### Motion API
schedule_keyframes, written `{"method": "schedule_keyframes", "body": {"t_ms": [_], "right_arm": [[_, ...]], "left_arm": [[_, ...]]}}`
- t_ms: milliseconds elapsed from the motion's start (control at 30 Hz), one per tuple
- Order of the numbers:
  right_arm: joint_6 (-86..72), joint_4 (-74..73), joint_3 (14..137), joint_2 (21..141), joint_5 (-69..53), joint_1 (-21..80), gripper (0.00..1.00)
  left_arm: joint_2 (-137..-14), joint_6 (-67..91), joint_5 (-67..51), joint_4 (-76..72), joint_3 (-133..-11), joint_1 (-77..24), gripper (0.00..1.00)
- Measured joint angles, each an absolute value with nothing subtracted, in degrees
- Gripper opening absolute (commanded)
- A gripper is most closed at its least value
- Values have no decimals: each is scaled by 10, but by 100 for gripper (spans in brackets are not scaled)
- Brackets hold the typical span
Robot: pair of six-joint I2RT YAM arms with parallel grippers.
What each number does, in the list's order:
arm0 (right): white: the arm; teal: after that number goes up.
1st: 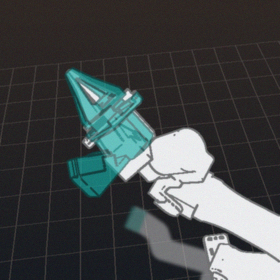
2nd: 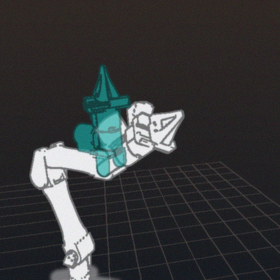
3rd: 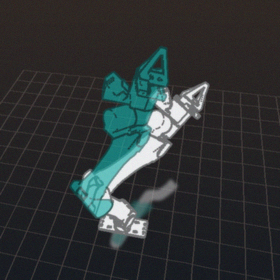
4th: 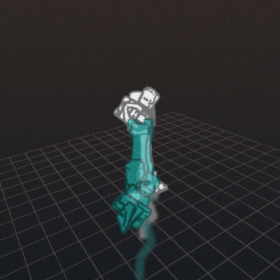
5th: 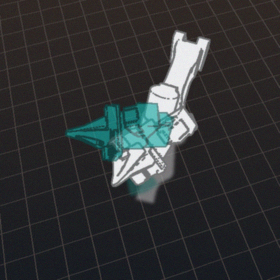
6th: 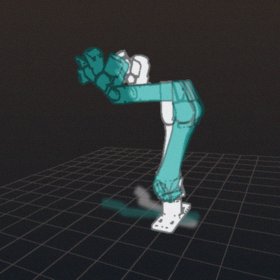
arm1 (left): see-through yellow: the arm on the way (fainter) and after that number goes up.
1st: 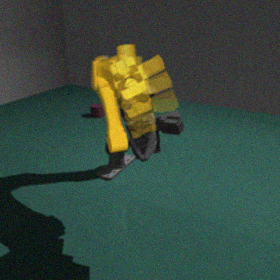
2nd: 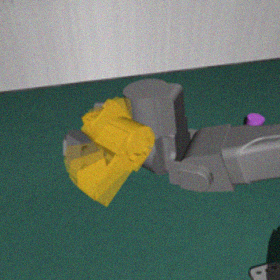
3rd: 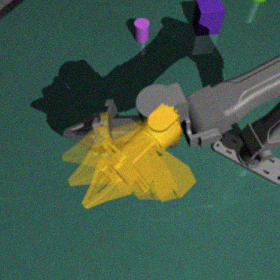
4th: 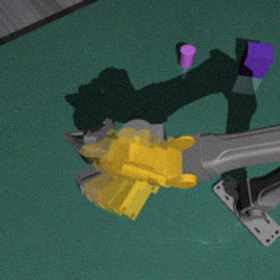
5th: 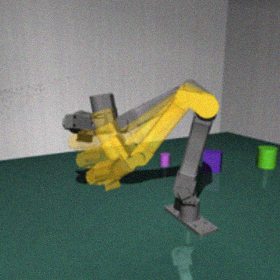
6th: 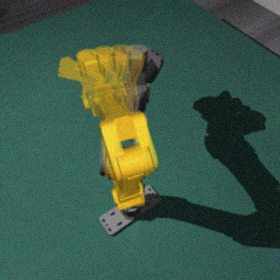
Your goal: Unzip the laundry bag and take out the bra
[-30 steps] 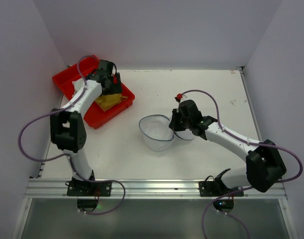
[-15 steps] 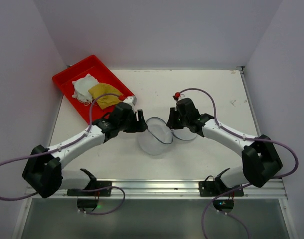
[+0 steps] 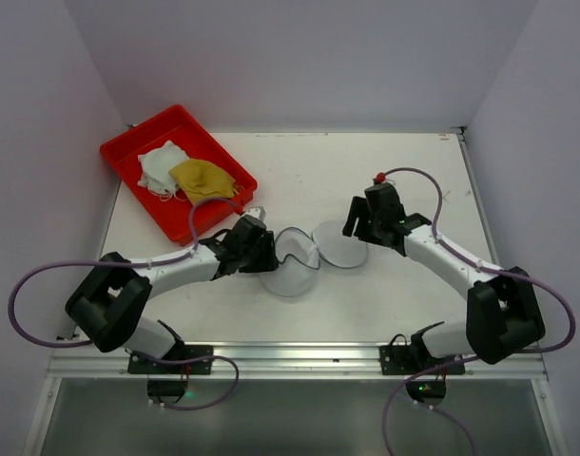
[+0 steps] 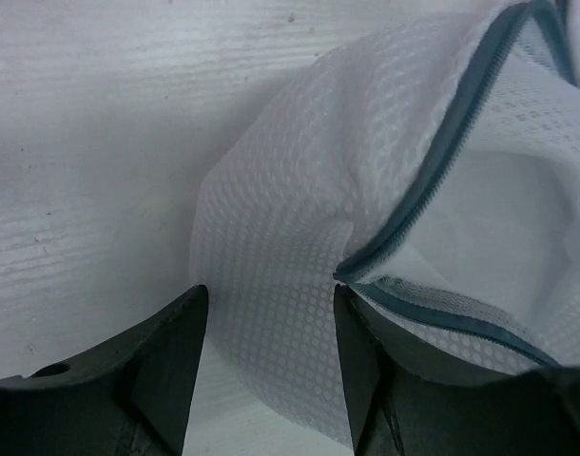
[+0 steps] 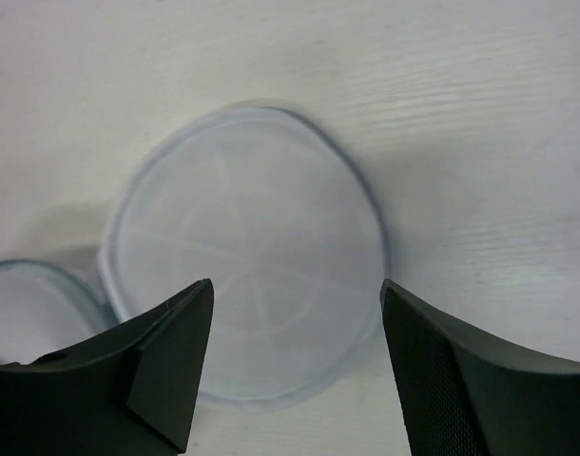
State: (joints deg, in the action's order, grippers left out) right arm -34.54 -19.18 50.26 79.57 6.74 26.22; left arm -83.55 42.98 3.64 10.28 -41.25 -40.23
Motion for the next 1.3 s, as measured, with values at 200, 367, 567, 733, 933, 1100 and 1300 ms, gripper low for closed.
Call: {"method": "schedule_keyframes", "body": {"t_ms": [200, 367, 567, 733, 933, 1100, 1300], "right_arm": [[-388, -197, 448, 792, 48, 149, 73], [-406, -180, 429, 827, -12, 123, 66], [-417, -145, 425, 861, -82, 124, 63], [-424, -114, 425, 880, -123, 124, 49], [-424, -107, 425, 895, -134, 124, 3], [-390, -129, 428, 837, -108, 133, 0], [-319, -180, 490, 727, 10, 217, 0]], "left_arm": [[-840, 434, 44, 89, -390, -403, 58], [-840, 435, 50, 77, -385, -403, 57], [-840, 435, 54, 74, -385, -403, 57], [-840, 435, 58, 74, -385, -403, 57], [-840, 433, 67, 74, -385, -403, 57], [-840, 425, 78, 80, -387, -403, 55], [-846, 409, 98, 101, -425, -403, 48]]}}
